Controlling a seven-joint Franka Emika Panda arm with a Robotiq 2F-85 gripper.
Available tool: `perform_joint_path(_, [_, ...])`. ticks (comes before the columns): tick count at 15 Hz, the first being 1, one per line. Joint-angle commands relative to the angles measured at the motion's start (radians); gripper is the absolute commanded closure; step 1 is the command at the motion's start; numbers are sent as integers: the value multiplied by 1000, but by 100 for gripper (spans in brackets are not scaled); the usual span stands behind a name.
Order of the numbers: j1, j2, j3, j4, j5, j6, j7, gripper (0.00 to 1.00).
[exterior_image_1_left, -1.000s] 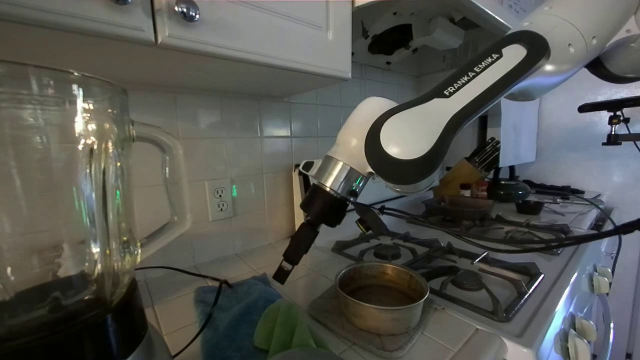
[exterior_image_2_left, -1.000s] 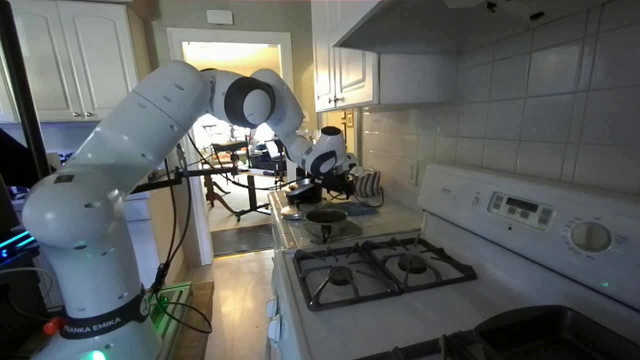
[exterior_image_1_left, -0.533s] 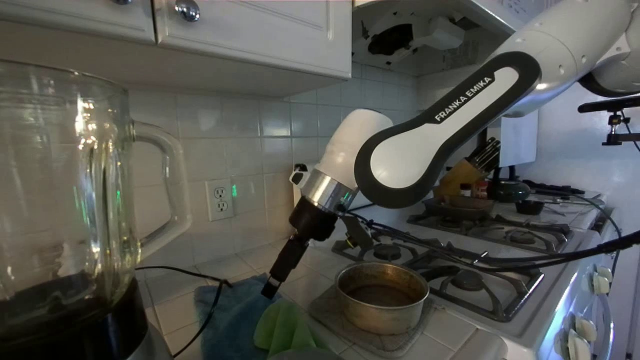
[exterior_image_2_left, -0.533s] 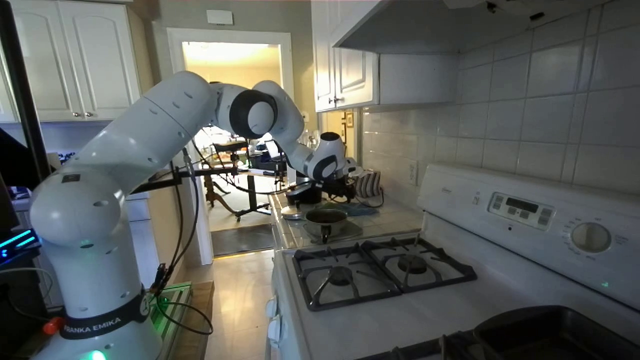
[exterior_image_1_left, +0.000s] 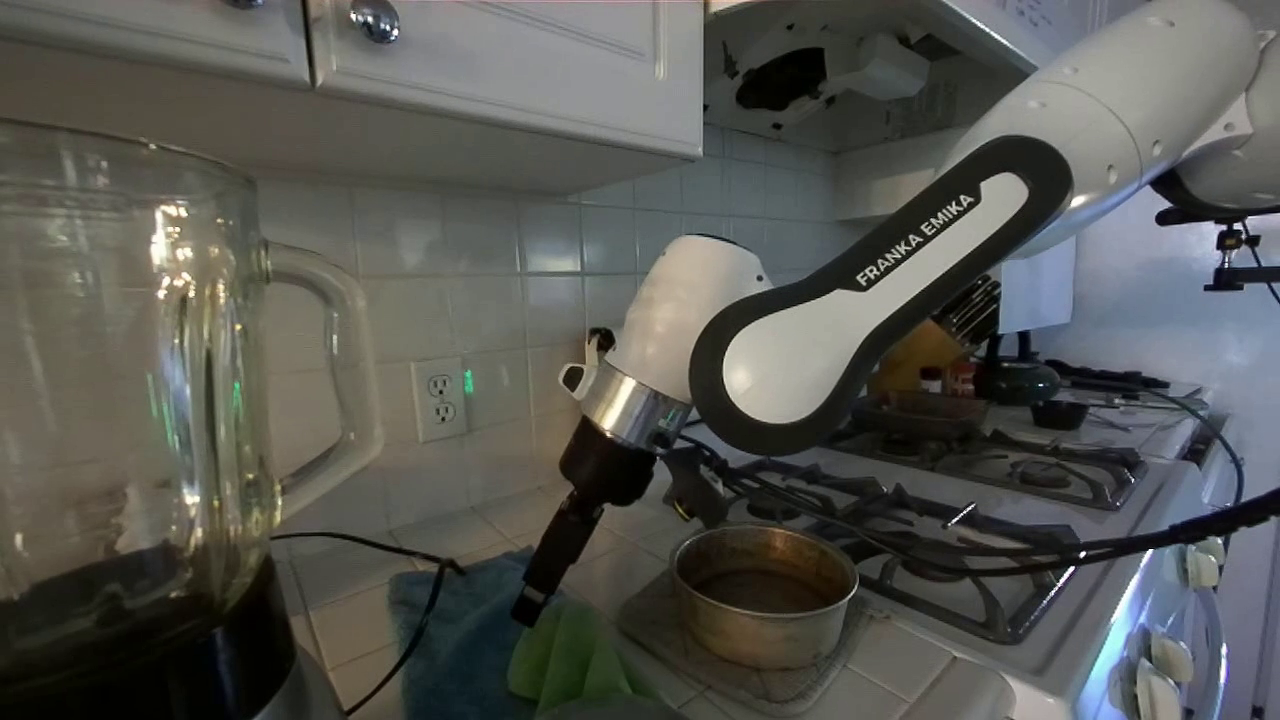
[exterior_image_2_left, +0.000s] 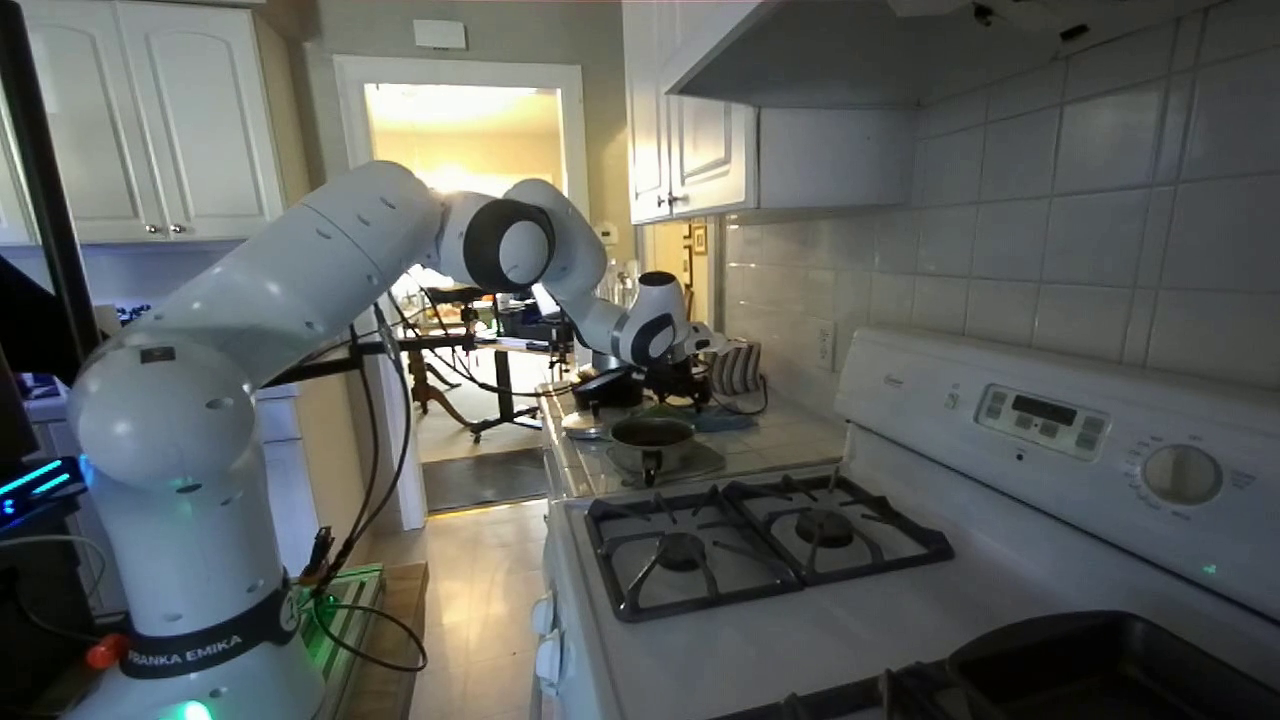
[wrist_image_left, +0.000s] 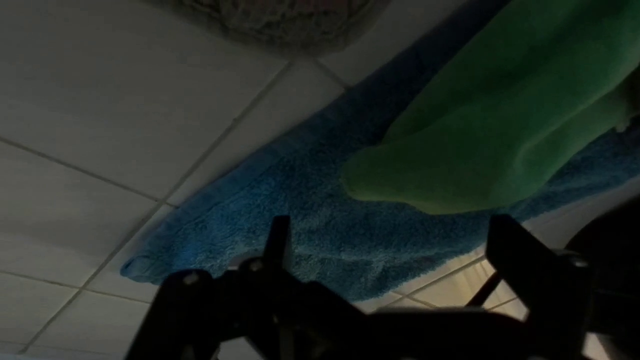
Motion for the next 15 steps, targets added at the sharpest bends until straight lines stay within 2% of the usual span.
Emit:
perform_joint_path(1, [37, 50, -35, 100, -52, -76, 67, 0])
perform_joint_path(10, [60, 133, -53, 226, -68, -183, 84, 0])
perform_joint_path(11, [61, 141, -53, 238, -69, -197, 82, 8])
perform_joint_path(12, [61, 149, -52, 251, -68, -209, 80, 28])
perform_joint_path(15, [61, 169, -50, 292, -67, -230, 75, 49])
